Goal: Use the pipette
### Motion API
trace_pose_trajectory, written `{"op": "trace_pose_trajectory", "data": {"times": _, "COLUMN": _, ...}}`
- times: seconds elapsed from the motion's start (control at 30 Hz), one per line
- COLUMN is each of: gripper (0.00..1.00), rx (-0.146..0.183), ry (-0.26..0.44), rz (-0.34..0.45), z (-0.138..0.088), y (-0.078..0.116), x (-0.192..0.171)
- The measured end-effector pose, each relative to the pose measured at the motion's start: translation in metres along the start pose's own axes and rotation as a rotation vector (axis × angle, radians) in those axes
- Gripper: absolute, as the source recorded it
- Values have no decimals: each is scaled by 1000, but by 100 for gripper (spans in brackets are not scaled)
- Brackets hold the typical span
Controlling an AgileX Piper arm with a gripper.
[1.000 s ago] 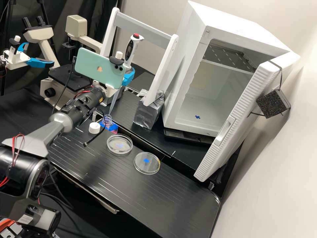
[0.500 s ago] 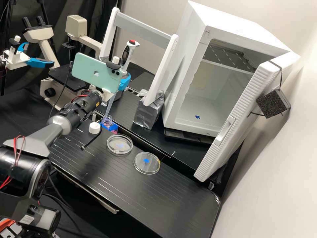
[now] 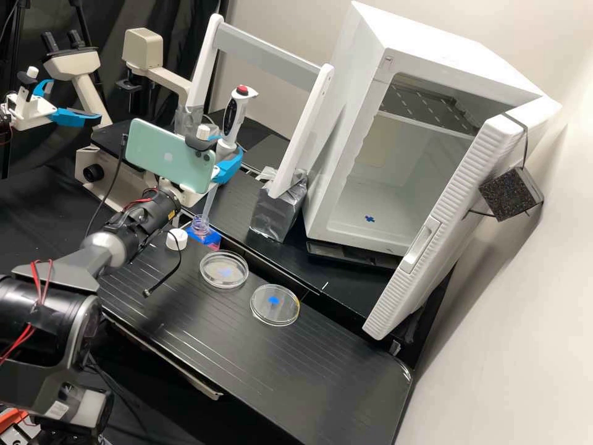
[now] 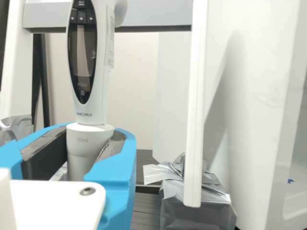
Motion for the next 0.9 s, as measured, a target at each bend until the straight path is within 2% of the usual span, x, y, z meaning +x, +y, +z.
{"op": "trace_pose_trajectory", "data": {"times": 0.13, "gripper": 0, "rx": 7, "ry": -7, "rz": 21, "z": 4, "y": -8, "x": -2}}
{"op": "trace_pose_trajectory", "data": {"times": 0.57, "gripper": 0, "rx": -55, "ry": -19, "rz": -26, "z": 16, "y": -45, "x": -5}}
{"op": "trace_pose_trajectory", "data": {"times": 0.9, "gripper": 0, "rx": -76, "ry": -38, "rz": -12, "z": 21, "y": -53, "x": -5}}
